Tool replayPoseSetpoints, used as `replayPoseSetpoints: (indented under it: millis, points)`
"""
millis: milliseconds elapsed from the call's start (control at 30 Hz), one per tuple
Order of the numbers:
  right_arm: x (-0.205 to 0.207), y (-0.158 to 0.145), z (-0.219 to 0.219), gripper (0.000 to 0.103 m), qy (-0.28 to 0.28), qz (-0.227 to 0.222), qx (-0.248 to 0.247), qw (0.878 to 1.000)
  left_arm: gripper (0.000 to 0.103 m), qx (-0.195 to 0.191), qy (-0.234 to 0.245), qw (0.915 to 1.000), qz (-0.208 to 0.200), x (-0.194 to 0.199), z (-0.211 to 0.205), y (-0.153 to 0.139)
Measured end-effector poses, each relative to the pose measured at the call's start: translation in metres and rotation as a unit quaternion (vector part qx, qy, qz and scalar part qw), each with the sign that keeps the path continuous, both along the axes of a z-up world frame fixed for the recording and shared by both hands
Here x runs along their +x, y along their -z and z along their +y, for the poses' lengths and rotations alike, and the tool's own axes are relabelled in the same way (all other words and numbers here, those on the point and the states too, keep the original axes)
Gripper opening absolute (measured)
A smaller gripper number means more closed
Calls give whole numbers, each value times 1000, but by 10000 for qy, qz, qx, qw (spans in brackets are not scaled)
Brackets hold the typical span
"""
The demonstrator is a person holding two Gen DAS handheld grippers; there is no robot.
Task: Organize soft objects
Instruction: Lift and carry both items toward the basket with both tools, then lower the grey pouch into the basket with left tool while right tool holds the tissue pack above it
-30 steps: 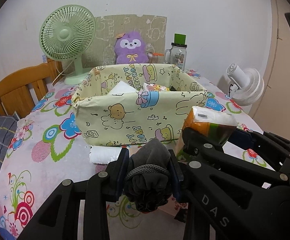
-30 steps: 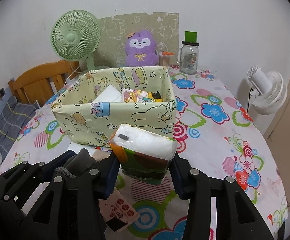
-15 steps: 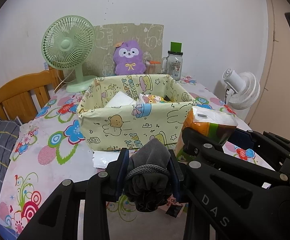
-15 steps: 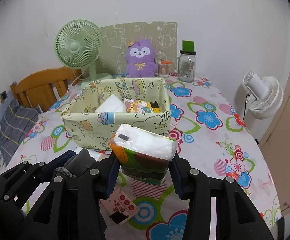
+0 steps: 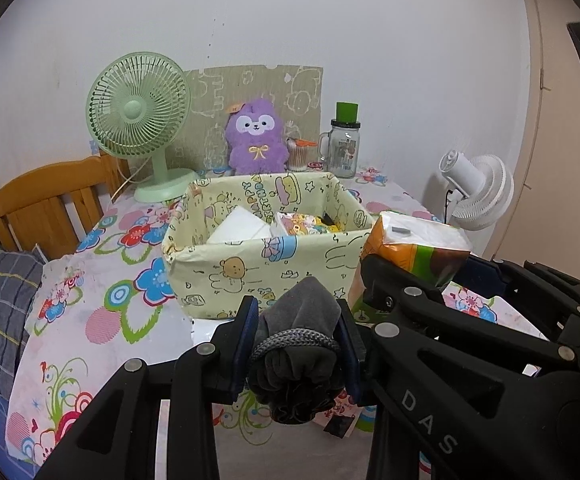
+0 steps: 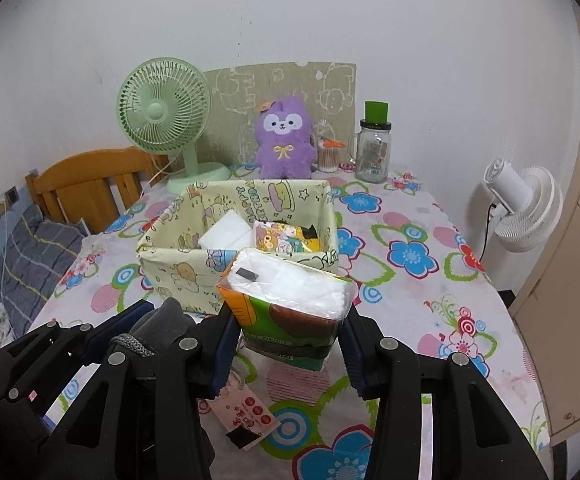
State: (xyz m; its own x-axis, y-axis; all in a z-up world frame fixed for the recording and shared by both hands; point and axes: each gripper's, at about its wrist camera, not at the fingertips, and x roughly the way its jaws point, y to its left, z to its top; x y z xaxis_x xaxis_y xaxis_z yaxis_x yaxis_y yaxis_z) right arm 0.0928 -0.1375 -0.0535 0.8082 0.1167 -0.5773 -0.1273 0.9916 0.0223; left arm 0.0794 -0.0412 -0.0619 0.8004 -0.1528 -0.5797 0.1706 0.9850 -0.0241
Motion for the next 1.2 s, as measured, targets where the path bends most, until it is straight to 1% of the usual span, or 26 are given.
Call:
replayPoseSetpoints:
  millis: [433,1200]
  points:
    - [7,-16,-1,49,10,-138,3,9999,38,5,30,9999,-151,4,-1,-16]
    - [39,-42,4,49,-90,-387,27,9992,38,29,-35,9992,-401,35,4,-41]
